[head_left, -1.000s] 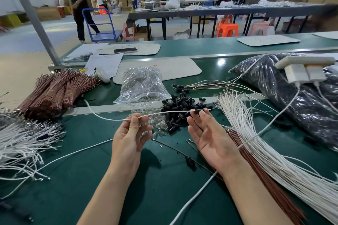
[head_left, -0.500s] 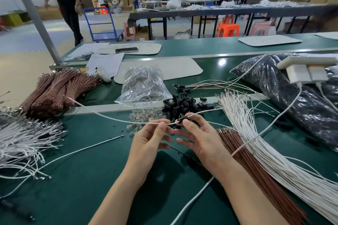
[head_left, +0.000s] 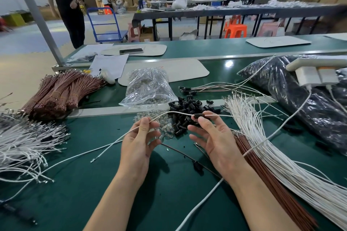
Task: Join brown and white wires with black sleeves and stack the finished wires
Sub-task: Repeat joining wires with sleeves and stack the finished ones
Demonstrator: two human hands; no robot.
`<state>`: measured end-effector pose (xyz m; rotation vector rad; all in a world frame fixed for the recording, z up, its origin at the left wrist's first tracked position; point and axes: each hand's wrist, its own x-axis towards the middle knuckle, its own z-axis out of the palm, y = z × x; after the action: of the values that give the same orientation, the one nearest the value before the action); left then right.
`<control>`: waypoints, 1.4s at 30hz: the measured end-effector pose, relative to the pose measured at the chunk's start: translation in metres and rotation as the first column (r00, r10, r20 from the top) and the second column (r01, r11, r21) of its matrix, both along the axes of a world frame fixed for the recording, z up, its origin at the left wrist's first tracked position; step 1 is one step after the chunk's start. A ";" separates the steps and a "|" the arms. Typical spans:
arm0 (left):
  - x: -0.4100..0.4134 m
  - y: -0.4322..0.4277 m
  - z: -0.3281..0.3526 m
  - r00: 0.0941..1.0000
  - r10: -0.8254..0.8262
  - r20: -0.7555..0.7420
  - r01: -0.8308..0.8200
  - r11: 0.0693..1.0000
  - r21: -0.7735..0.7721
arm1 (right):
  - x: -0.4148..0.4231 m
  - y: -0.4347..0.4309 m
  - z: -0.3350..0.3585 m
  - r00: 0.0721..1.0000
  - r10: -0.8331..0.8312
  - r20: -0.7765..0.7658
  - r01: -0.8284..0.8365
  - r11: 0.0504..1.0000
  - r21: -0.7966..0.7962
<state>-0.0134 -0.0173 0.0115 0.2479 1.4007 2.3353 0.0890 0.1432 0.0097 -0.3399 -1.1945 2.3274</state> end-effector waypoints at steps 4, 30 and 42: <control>-0.001 0.000 0.001 1.000 -0.008 0.017 0.008 1.000 0.001 | 0.002 0.005 -0.001 0.999 -0.045 -0.016 0.044 0.998 -0.037; 0.012 0.008 0.004 0.995 -0.060 0.075 0.060 0.998 -0.002 | -0.003 -0.013 0.000 0.999 0.029 0.036 -0.030 0.999 0.030; 0.020 0.010 0.000 0.968 -0.240 -0.068 0.234 0.969 -0.082 | -0.003 -0.023 0.004 0.996 0.093 -0.004 -0.093 0.996 0.013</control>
<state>0.0070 -0.0068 0.0117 0.4630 1.4047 2.0954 0.0863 0.1199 0.0135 -0.2800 -1.2476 2.3972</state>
